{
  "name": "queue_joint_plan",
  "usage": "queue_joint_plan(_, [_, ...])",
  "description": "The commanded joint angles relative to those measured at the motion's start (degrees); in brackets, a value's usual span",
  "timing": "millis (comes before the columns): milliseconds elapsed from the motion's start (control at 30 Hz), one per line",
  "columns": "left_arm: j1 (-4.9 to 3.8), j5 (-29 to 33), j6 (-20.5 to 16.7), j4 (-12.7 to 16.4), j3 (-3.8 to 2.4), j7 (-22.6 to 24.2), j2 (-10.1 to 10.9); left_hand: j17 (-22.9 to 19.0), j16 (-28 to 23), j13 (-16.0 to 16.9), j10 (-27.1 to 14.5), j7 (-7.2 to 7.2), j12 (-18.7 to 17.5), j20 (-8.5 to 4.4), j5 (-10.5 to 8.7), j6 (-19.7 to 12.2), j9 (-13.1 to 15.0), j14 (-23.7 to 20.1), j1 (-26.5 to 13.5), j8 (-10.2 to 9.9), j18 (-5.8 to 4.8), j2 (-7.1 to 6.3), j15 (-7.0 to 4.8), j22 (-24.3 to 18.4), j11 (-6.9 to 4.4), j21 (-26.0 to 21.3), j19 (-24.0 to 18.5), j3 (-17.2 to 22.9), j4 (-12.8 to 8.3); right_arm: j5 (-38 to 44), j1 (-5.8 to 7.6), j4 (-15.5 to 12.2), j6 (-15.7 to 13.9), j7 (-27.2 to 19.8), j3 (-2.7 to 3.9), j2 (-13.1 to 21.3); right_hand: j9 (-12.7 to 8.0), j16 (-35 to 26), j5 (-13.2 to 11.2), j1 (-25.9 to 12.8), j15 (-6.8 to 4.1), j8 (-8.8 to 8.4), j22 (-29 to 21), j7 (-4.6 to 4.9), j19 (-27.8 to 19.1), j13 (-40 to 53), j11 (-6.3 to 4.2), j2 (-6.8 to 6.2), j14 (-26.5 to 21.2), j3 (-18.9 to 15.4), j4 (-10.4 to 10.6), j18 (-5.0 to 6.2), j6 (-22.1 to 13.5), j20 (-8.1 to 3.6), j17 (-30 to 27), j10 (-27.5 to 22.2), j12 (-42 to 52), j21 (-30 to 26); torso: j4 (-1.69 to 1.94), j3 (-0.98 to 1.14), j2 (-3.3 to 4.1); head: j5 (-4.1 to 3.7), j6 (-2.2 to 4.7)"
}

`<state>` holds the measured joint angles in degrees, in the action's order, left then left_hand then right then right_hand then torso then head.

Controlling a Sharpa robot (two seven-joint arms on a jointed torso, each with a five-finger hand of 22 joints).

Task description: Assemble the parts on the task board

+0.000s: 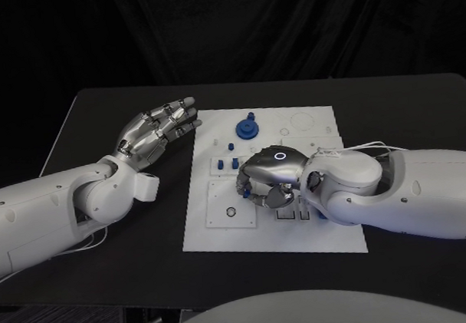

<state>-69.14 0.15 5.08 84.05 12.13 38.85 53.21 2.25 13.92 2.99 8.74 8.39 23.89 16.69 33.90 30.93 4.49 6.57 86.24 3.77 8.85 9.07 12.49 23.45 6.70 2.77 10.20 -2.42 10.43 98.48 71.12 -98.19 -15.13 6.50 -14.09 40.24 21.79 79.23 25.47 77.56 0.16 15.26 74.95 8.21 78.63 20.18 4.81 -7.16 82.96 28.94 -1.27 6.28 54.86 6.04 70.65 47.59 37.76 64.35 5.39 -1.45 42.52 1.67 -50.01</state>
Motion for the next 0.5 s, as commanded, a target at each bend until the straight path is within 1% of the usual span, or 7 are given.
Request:
queue_joint_plan(33, [0.14, 0.03, 1.09, -0.04, -0.05, 2.10, -0.13, 0.05, 0.21, 0.05, 0.09, 0.02, 0.11, 0.03, 0.14, 0.17, 0.01, 0.23, -0.09, 0.25, -1.01, 0.43, 0.22, -0.08, 0.42, 0.16, 0.26, 0.36, 0.11, 0.45, -0.41, 0.24, 0.73, 0.75, -0.07, -0.10, 0.03, -0.07, -0.33, -0.22, 0.04, 0.20, 7.65, -0.08, 0.28, -0.08, -0.17, 0.25, 0.27, -0.16, -0.19, -0.67, -0.36, 0.06, -0.17, 0.46, -0.03, -0.44, 0.03, -0.02, 0.02, -0.01, 0.01])
queue_joint_plan(133, [0.18, 0.03, 1.16, -0.07, -0.05, 2.03, -0.14, 0.05, 0.21, 0.05, 0.09, 0.02, 0.11, 0.03, 0.14, 0.17, 0.01, 0.23, -0.09, 0.25, -1.01, 0.43, 0.22, -0.08, 0.42, 0.16, 0.26, 0.36, 0.11, 0.45, -0.59, 0.68, 0.49, 0.74, -0.07, -0.33, 0.05, -0.18, -0.37, -0.21, 0.03, 0.16, 7.59, -0.07, 0.19, -0.12, -0.16, 0.24, 0.20, -0.18, -0.24, -0.62, -0.52, 0.05, -0.36, 0.45, -0.08, -0.66, 0.00, -0.01, 0.02, 0.01, 0.01])
queue_joint_plan(333, [0.23, 0.03, 1.24, -0.12, -0.05, 1.95, -0.16, 0.05, 0.21, 0.05, 0.09, 0.02, 0.11, 0.03, 0.14, 0.17, 0.01, 0.23, -0.09, 0.25, -1.01, 0.43, 0.22, -0.08, 0.42, 0.16, 0.26, 0.36, 0.11, 0.45, -0.80, 1.28, 0.37, 0.82, -0.07, -0.63, 0.03, -0.39, -0.45, -0.22, 0.12, -0.25, 7.44, 0.14, -0.04, -0.32, 0.00, 0.30, 0.02, -0.16, -0.44, -0.54, -1.43, 0.09, -0.67, 0.18, -0.33, -1.14, 0.06, -0.02, 0.03, -0.03, 0.01])
queue_joint_plan(433, [0.26, 0.03, 1.29, -0.17, -0.05, 1.91, -0.20, 0.04, 0.19, 0.04, 0.06, 0.04, 0.11, 0.03, 0.13, 0.16, 0.00, 0.20, -0.09, 0.25, -1.03, 0.43, 0.23, -0.05, 0.45, 0.16, 0.29, 0.42, 0.07, 0.45, -0.92, 1.51, 0.36, 0.72, -0.07, -0.78, 0.01, -0.51, -2.60, -0.46, 0.34, -0.54, 7.36, 0.30, -0.20, -0.47, 0.16, 0.49, -0.11, -0.41, -0.42, -0.51, -2.02, 0.23, -0.89, -0.17, -0.50, -1.40, 0.05, 0.00, 0.03, -0.07, 0.01])
queue_joint_plan(500, [0.27, 0.03, 1.31, -0.20, -0.05, 1.89, -0.21, 0.04, 0.19, 0.04, 0.06, 0.04, 0.11, 0.03, 0.13, 0.16, 0.00, 0.20, -0.09, 0.25, -1.03, 0.43, 0.23, -0.05, 0.45, 0.16, 0.29, 0.42, 0.07, 0.45, -1.00, 1.60, 0.38, 0.69, -0.07, -0.84, -0.48, -0.75, -5.54, -1.15, 0.68, -1.64, 7.14, 0.68, -0.56, -0.63, 0.53, 0.42, -0.37, -0.91, 0.01, -0.41, -3.65, 0.49, -1.34, -1.07, -0.79, -2.15, 0.07, 0.00, 0.05, -0.11, 0.01])
